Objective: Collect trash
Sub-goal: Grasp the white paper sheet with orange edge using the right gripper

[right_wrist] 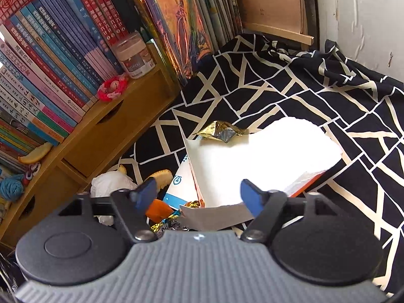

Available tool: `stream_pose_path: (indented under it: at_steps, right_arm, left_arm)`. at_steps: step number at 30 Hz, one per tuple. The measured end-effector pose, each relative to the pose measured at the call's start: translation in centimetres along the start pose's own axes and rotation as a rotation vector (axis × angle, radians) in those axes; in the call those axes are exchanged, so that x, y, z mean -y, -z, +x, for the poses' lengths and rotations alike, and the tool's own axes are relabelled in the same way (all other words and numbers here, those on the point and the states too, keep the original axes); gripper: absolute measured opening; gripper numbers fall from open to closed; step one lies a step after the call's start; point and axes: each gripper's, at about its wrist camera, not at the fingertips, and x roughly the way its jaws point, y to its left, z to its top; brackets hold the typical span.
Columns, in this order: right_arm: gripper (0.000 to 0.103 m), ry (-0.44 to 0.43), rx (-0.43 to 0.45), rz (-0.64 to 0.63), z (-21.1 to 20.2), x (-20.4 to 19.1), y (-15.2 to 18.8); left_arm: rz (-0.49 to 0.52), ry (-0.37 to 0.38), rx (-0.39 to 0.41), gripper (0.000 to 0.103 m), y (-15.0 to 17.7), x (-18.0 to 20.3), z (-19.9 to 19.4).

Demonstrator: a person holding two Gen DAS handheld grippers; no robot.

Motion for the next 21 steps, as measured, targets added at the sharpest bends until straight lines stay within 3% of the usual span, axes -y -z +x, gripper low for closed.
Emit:
stream_pose_path:
  at_steps: [1,2,3,4,8,12,15,16,17,18,19,21]
  right_arm:
    - [0.044,0.002,-0.024,0.000,0.4,0.0,0.1]
    - [0.037,0.004,-0.041,0.002,0.8,-0.1,0.2]
    - [0.016,0.002,-0.057,0.006,1.0,-0.1,0.4]
    - [0.008,-0.004,-0.071,0.015,1.2,-0.1,0.6]
    - [0.004,-0.006,-0.049,0.042,-0.2,-0.7,0.0]
    - [0.003,-0.073,0.007,0.113,-3.6,-1.3,-2.3]
    - [0.003,-0.105,0.054,0.094,-6.2,-2.2,-3.6]
    - [0.011,-0.101,0.071,0.062,-6.7,-2.6,-3.9]
    - [0.012,-0.088,0.079,0.020,-6.9,-2.9,-4.0]
    - [0.035,-0.062,0.079,-0.022,-6.6,-3.1,-3.9]
    - [0.049,-0.045,0.080,-0.055,-6.2,-3.2,-3.6]
    - [0.064,-0.006,0.068,-0.102,-4.5,-3.0,-2.5]
  left_arm:
    - [0.000,0.000,-0.001,0.052,0.0,0.0,0.0]
    - [-0.001,-0.001,-0.002,0.052,0.0,0.0,0.1]
    - [0.000,-0.001,-0.002,0.052,0.0,0.0,0.1]
    - [0.000,-0.001,-0.003,0.052,0.0,0.0,0.1]
    - [0.002,0.000,-0.001,0.052,0.0,0.0,0.2]
    - [0.000,0.001,0.000,0.052,0.0,0.0,0.2]
    - [-0.004,0.005,-0.003,0.052,0.1,-0.1,0.2]
    - [-0.005,0.006,-0.004,0.052,0.1,-0.2,0.2]
    - [-0.005,0.006,-0.004,0.051,0.1,-0.2,0.2]
    - [-0.005,0.007,-0.005,0.051,0.1,-0.2,0.1]
    - [-0.004,0.007,-0.005,0.051,0.1,-0.2,0.2]
    - [-0.003,0.007,-0.005,0.051,0.1,-0.2,0.1]
